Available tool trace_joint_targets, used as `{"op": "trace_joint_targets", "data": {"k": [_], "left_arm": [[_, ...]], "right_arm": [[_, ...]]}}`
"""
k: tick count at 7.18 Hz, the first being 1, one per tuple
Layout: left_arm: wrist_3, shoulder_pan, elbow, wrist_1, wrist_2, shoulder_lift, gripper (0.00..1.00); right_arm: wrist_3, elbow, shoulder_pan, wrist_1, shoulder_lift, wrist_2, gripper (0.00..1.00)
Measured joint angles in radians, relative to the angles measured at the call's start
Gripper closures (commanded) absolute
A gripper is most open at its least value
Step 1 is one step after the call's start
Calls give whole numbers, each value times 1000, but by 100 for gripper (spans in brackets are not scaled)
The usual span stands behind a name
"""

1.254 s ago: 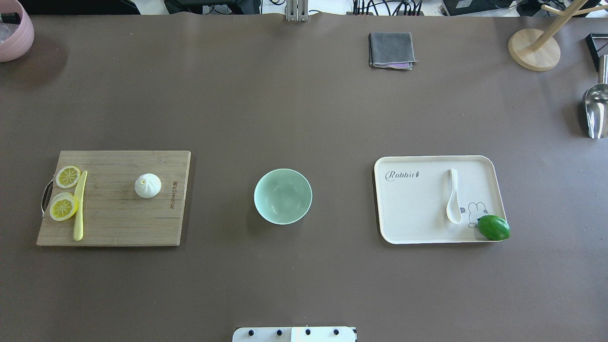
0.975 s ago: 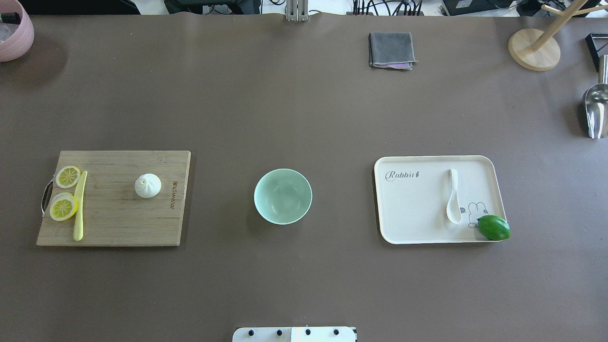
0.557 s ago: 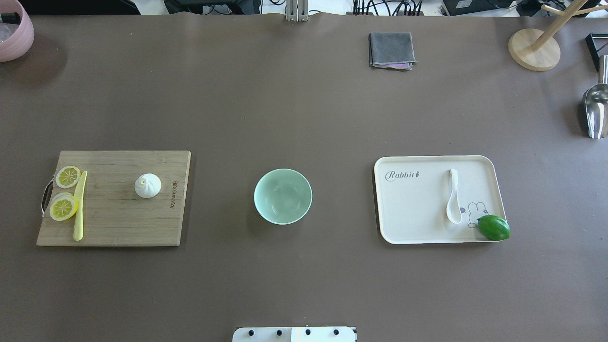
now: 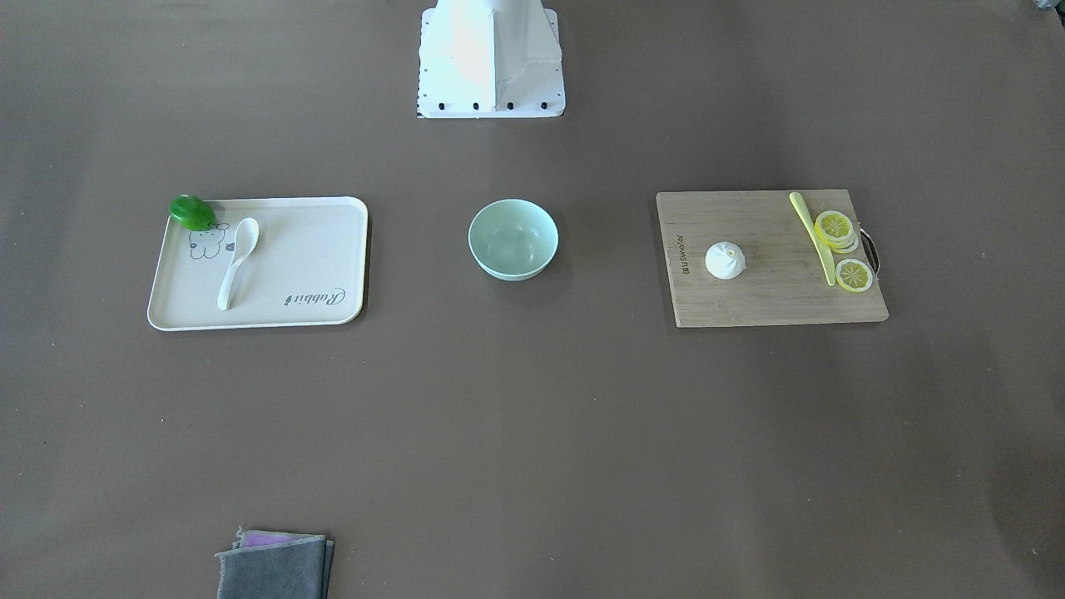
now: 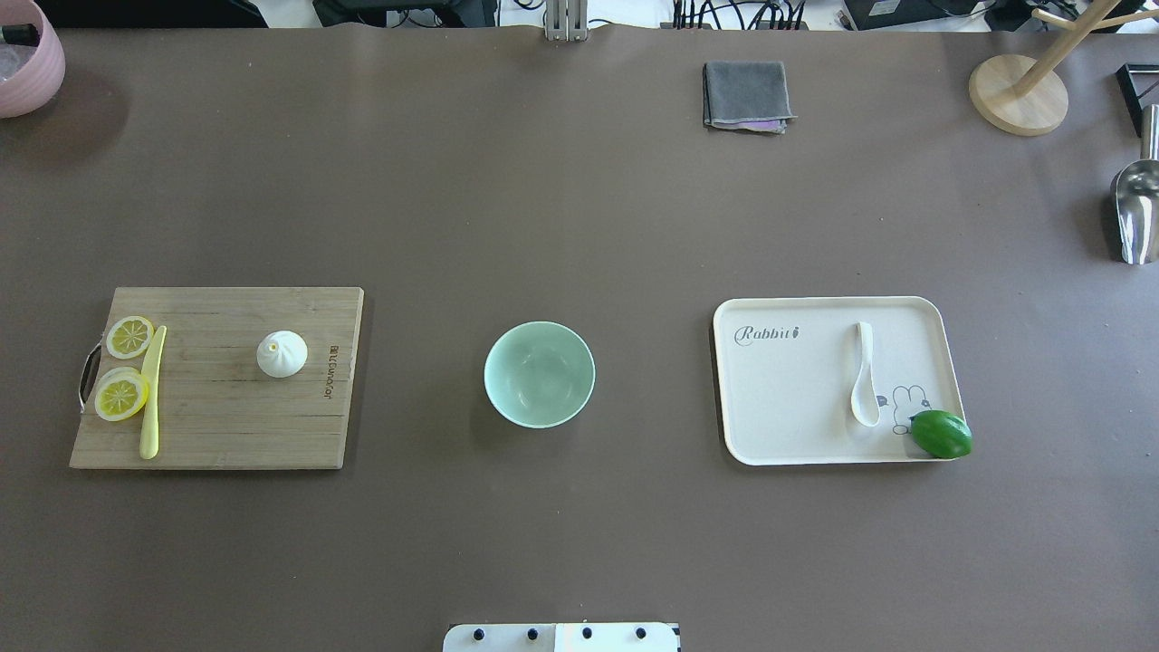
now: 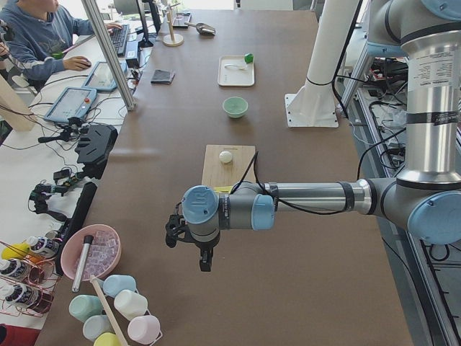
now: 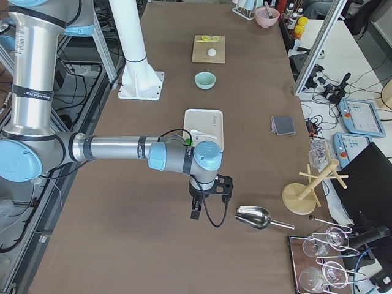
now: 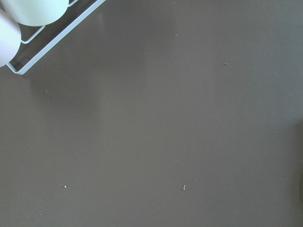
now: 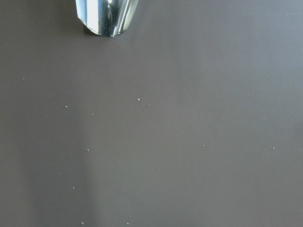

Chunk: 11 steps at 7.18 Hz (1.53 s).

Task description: Put spoon and bun in bowl

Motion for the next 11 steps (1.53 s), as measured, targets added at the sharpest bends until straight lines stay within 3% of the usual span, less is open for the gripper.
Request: {"op": "trace_joint_targets", "data": {"k": [5,11], "left_arm": [[-90,30,-40,4,-6,4,2],[-391,237,-141,-9,-5,-15,2]], "right_arm": [[52,14,-73,1,17,-6,0],[456,124,-350,9,87,42,3]]}}
